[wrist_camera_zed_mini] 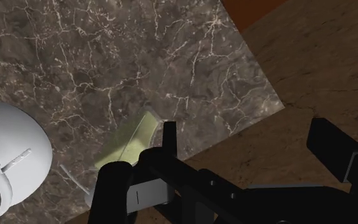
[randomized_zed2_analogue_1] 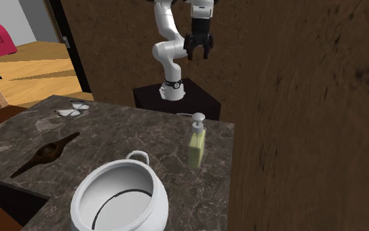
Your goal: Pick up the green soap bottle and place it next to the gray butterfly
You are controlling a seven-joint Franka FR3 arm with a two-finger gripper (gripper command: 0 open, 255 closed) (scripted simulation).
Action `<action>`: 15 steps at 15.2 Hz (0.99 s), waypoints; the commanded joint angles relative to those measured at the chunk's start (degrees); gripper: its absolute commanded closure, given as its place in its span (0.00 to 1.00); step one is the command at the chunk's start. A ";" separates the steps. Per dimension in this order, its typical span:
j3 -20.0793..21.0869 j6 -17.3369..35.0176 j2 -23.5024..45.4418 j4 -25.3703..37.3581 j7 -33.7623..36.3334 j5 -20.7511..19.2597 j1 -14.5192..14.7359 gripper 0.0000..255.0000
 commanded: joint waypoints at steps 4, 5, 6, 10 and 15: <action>-1.95 5.75 9.99 4.51 -2.14 -1.53 -0.95 0.00; -2.34 6.72 12.11 5.72 -2.58 -1.75 -1.12 0.00; -2.71 7.64 14.23 6.99 -3.04 -1.93 -1.29 0.00; -4.06 10.66 22.81 12.79 -4.90 -2.32 -1.96 0.00; -5.40 12.98 33.67 21.68 -7.36 -2.05 -2.87 0.00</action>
